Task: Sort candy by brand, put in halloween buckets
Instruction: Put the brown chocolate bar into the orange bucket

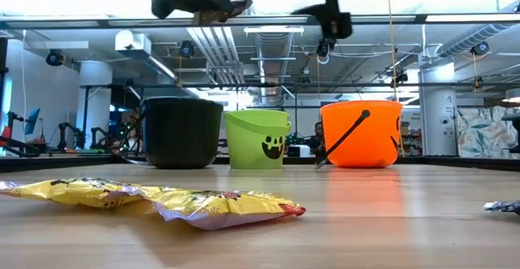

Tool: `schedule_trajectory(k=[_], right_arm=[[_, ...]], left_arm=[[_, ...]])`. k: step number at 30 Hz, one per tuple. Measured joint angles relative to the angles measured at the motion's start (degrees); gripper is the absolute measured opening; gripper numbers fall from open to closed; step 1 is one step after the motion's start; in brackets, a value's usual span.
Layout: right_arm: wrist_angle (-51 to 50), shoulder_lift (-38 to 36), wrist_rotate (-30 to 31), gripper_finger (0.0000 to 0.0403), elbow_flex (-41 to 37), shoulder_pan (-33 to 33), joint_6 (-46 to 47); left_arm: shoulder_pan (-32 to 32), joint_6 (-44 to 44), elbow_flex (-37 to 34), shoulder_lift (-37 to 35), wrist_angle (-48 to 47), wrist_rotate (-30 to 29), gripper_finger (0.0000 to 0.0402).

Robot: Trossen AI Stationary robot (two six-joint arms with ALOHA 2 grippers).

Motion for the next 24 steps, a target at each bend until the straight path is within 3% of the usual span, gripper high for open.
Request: schedule_trajectory(k=[4, 9, 18, 24], right_arm=[[6.5, 2.3, -0.1, 0.0231, -0.4, 1.2, 4.1], [6.4, 5.2, -0.3, 0.0231, 0.9, 2.2, 4.0], [7.0, 6.4, -0.5, 0.0231, 2.1, 3.0, 3.0], [6.8, 6.6, -0.5, 0.0224, 2.1, 3.2, 3.0]], left_arm=[[2.0, 2.9, 0.0, -0.3, 4.4, 0.5, 0.0079], [2.9, 5.2, 0.0, 0.8, 10.9, 0.4, 0.0079], [3.6, 4.9, 0.3, 3.1, 13.1, -0.1, 0.0079], [4.2, 7.7, 5.7, 7.7, 12.5, -0.6, 0.0079]])
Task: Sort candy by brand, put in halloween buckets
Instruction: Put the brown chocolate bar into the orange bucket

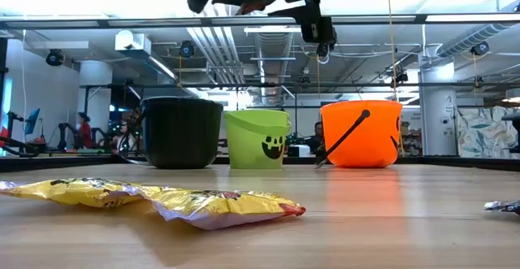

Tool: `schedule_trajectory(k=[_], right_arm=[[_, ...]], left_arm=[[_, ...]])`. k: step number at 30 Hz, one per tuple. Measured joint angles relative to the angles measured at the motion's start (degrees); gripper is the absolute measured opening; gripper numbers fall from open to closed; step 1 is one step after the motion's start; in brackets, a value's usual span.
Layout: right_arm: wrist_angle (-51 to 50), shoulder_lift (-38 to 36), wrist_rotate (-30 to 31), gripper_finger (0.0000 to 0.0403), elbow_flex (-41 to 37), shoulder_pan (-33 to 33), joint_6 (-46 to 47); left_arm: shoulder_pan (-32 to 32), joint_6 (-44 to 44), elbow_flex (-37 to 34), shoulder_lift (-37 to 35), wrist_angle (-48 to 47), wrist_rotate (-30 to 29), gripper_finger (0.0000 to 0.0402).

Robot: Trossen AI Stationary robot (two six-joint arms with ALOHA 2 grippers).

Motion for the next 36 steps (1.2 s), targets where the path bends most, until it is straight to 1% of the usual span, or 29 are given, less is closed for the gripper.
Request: schedule_trajectory(k=[2, 7, 11, 20, 23, 27, 29, 31, 36], right_arm=[[-0.4, 0.0, 0.0, 0.0215, 0.0, 0.0, 0.0], [-1.7, -0.1, 0.4, 0.0180, 0.0, 0.0, -0.5], [-3.2, -0.3, 0.5, 0.0155, 0.0, 0.0, -2.1], [-4.1, -0.3, -0.1, 0.0111, 0.0, 0.4, -3.6], [-4.0, -0.3, -0.2, 0.0085, 0.0, 0.4, -4.1], [-4.2, -0.3, -0.6, 0.0040, 0.0, 0.4, -5.2], [-4.1, -0.4, -0.6, 0.0022, 0.0, 0.4, -5.9], [-3.9, -0.4, -0.6, 0.0020, 0.0, 0.4, -6.3], [-3.9, -0.4, -1.2, 0.0020, 0.0, 0.3, -7.0]], left_arm=[[0.2, 1.4, 2.6, 2.0, -2.6, -0.2, 0.0079], [0.3, 0.9, 8.8, 6.0, -12.2, -2.9, 0.0079], [0.3, -0.4, 10.4, 7.2, -15.9, -3.3, 0.0079], [0.3, -1.2, 10.3, 6.2, -15.9, -3.4, 0.0082], [0.3, -0.5, 10.4, 6.2, -14.9, -3.5, 0.0083], [-0.1, 0.7, 10.4, 6.2, -13.9, -3.9, 0.0085], [-0.2, -0.7, 10.4, 6.1, -13.9, -4.0, 0.0092], [-0.2, -2.5, 10.4, 5.9, -14.1, -3.6, 0.0107], [-0.3, -3.5, 10.4, 5.8, -14.5, -2.8, 0.0155]])
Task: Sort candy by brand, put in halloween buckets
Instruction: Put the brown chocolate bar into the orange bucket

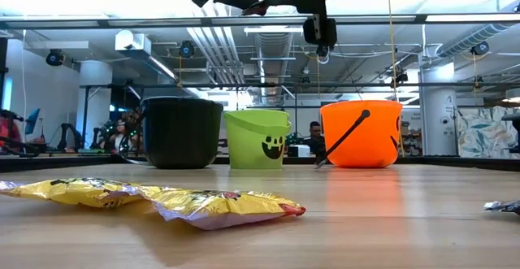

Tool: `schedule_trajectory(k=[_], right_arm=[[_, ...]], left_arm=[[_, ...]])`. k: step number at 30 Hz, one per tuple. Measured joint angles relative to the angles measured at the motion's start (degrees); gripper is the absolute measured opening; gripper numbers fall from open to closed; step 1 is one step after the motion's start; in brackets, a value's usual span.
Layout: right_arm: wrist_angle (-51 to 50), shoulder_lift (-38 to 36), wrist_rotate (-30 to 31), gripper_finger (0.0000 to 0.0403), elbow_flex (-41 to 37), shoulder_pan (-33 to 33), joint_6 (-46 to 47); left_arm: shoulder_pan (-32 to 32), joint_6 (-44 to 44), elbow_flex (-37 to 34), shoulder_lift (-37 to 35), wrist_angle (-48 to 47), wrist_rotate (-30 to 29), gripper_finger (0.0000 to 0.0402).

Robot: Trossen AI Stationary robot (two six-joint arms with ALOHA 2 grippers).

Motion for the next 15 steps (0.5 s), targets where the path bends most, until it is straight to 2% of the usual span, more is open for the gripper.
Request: schedule_trajectory(k=[6, 9, 11, 12, 15], right_arm=[[-1.5, -0.1, -0.4, 0.0019, 0.0, -2.0, -1.2], [-8.1, -0.2, 1.2, 0.0019, 0.8, -6.3, -4.3], [-15.2, -0.2, 6.1, 0.0019, 2.9, -10.1, -8.2], [-19.8, -0.2, 10.6, 0.0019, 4.4, -12.0, -10.1], [-35.7, 0.1, 29.5, 0.0019, 9.7, -16.7, -14.7]], left_arm=[[-0.1, -0.7, 0.0, -0.3, -2.8, 0.3, 0.0193], [-0.3, -3.2, 0.0, -0.9, -5.5, 1.5, 0.0199], [-0.6, -6.0, 0.0, -1.6, -8.1, 2.5, 0.0200], [-0.8, -7.9, 0.0, -2.0, -9.7, 3.4, 0.0200], [-1.1, -16.0, 1.4, -3.0, -18.3, 9.4, 0.0200]])
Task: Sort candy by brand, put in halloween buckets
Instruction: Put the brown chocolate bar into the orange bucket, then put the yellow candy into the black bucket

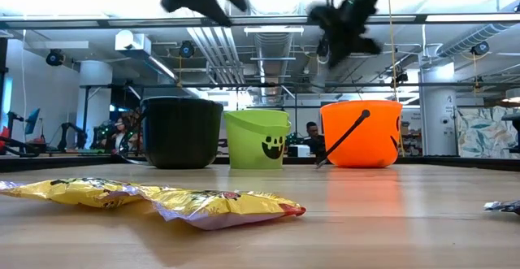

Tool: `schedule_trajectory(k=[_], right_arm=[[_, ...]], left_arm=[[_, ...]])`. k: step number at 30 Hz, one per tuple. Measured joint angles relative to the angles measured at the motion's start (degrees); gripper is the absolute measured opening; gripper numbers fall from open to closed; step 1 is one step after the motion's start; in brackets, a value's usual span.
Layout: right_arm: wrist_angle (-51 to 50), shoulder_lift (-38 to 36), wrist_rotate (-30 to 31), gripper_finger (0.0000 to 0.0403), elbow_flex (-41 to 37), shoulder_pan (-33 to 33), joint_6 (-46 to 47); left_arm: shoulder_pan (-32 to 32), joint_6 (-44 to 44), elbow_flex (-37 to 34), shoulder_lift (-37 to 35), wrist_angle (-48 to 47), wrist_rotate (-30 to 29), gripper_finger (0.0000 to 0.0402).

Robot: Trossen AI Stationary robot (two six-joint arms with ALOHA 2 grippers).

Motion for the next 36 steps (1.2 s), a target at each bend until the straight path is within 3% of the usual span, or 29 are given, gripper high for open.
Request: schedule_trajectory(k=[2, 4, 7, 10, 14, 17, 22, 28, 30, 34, 36], right_arm=[[-8.2, 1.0, 13.5, 0.0019, 2.8, -2.4, -2.3], [-12.9, 2.4, 19.8, 0.0023, 4.1, -4.9, -3.9], [-14.8, 4.3, 15.1, 0.0043, 4.4, -8.9, -6.0], [-16.5, 6.0, 11.1, 0.0075, 4.4, -11.1, -7.8], [-17.5, 7.3, 11.1, 0.0127, 4.3, -11.6, -9.5], [-17.6, 6.2, 8.7, 0.0165, 4.3, -11.0, -9.9], [-17.3, 2.3, 4.7, 0.0207, 4.3, -6.8, -8.6], [-10.7, -0.9, 5.1, 0.0228, 4.3, -0.3, -3.9], [-8.0, -0.9, 5.1, 0.0231, 4.3, 1.5, -2.7], [-4.8, 0.0, 5.0, 0.0233, 4.3, 3.8, -2.1], [-4.7, 0.6, 4.7, 0.0233, 4.3, 4.4, -1.1]], left_arm=[[-0.1, -6.0, 2.0, -0.4, -7.9, 6.3, 0.0200], [-0.2, -10.3, 3.8, -0.4, -15.8, 13.0, 0.0200], [-0.7, -14.3, 5.8, -0.3, -25.0, 19.7, 0.0200], [-1.6, -16.2, 6.2, -0.3, -28.4, 20.5, 0.0200], [-3.2, -16.9, 6.2, -0.5, -29.2, 20.8, 0.0200], [-4.6, -21.4, 6.2, -0.3, -31.3, 25.2, 0.0200], [-8.7, -46.1, 3.7, 0.1, -35.7, 40.8, 0.0200], [-16.6, -76.4, -5.4, 0.2, -28.0, 39.9, 0.0201], [-18.8, -82.7, -9.6, 0.2, -26.6, 41.2, 0.0201], [-23.3, -89.3, -17.0, 0.2, -25.4, 50.6, 0.0201], [-25.3, -92.1, -19.5, 0.2, -22.7, 50.9, 0.0201]])
